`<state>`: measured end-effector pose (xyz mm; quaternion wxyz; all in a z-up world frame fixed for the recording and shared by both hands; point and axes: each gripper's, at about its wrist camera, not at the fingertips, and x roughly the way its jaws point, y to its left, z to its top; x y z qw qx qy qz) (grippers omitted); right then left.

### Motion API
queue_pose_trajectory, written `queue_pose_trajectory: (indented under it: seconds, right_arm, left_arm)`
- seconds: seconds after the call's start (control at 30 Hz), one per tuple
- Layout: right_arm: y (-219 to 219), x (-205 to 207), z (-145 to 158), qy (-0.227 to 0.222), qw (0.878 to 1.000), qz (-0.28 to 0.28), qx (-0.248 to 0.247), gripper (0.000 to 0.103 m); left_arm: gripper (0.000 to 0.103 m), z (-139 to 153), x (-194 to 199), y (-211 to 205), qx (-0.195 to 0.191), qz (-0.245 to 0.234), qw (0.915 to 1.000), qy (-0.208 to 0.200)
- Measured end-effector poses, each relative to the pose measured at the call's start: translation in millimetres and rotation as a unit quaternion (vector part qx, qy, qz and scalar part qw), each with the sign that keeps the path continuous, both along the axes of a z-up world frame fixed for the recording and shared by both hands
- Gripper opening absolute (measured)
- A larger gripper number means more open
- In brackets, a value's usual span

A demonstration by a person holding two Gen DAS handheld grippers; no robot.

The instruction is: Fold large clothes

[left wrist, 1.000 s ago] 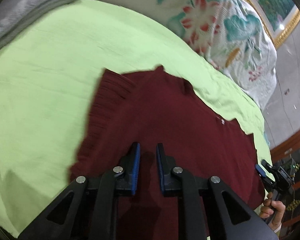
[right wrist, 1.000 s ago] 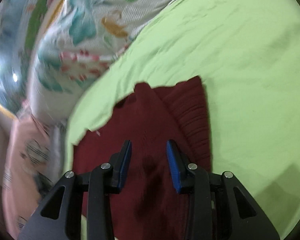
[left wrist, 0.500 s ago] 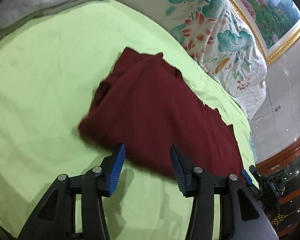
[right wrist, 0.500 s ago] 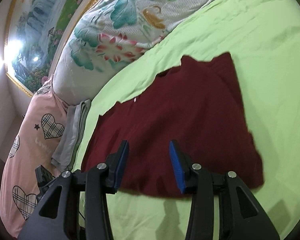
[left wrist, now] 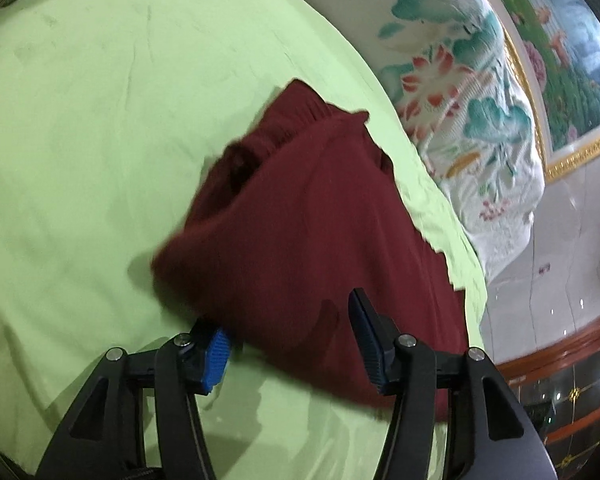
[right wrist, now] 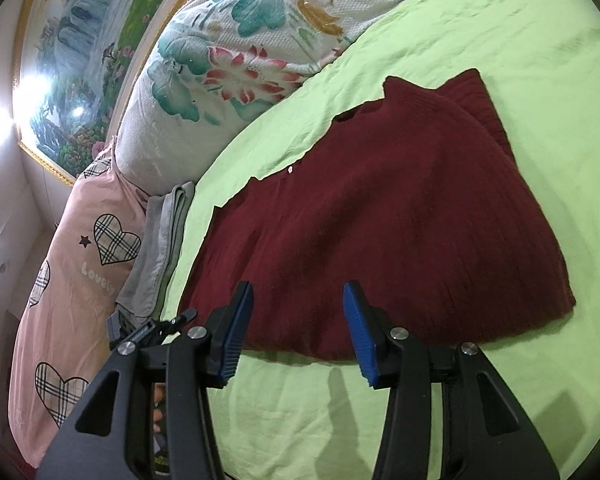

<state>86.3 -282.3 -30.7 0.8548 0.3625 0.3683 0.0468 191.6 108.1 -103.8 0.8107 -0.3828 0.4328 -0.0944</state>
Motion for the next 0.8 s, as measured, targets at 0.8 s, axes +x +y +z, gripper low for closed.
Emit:
queue_pose_trajectory:
  seconds: [0.8]
  right_arm:
    - [-24.8,42.8,0.7,0.006,1.000,0.003,-0.006,0.049]
  left_arm:
    - [0.056,4.7,-15.4,14.9,-0.001,0.004,0.9998,0.022]
